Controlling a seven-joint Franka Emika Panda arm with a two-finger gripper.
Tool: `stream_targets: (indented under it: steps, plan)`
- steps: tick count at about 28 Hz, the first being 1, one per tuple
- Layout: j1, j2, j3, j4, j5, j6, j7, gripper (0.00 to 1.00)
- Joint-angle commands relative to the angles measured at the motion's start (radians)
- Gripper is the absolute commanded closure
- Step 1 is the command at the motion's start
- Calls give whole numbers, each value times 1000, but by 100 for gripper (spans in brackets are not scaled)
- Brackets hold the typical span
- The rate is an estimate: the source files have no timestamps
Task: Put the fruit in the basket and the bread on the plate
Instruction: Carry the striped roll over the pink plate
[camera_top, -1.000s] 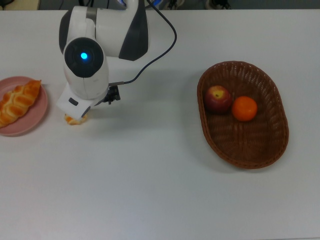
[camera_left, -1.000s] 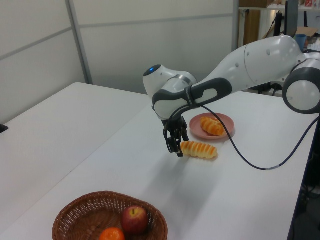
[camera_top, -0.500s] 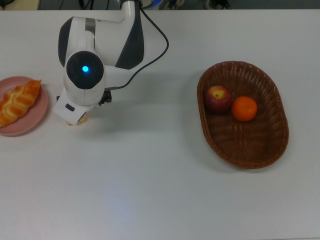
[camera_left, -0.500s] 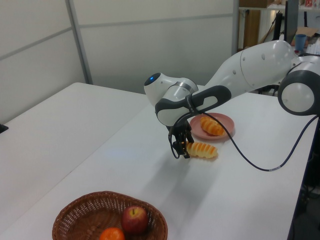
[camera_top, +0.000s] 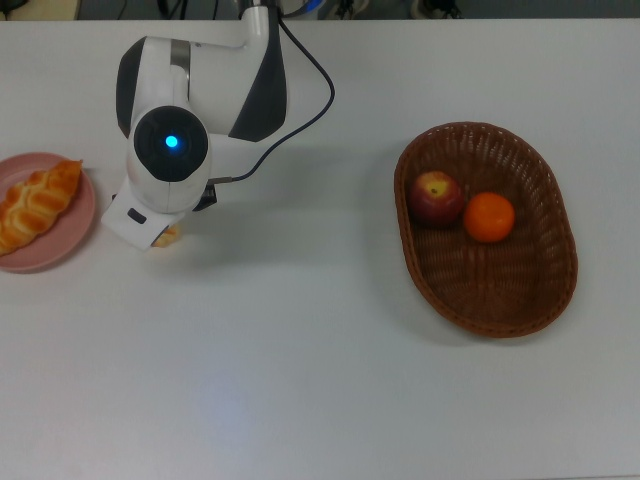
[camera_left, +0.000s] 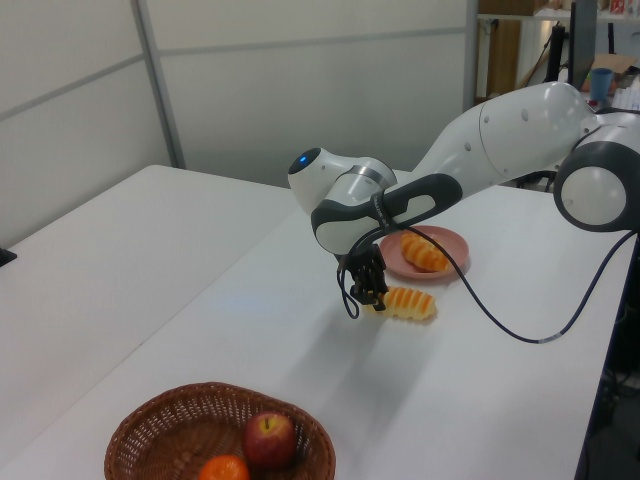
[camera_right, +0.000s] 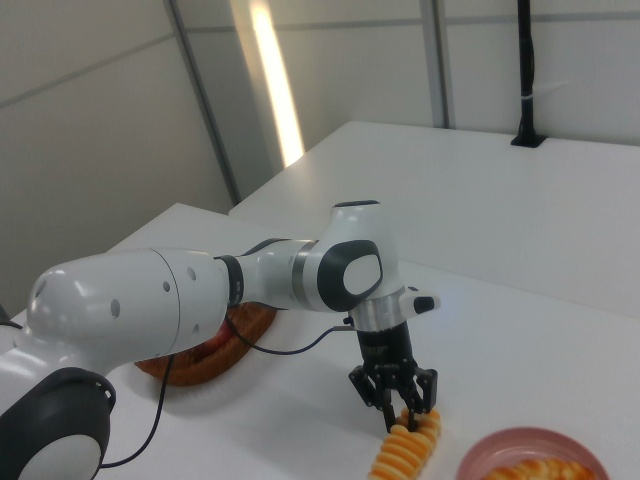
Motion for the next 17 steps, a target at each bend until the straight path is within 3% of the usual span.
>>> stream_targets:
  steps: [1,12,14,17]
  plan:
    - [4,3,-7,-9,-6,16,22,100]
    - [-21,-10,-10,32,17,14,19,100]
    - [-50,-20,-10,46,37,14,19,100]
    - [-117,-57,-10,51,114,16,5,100]
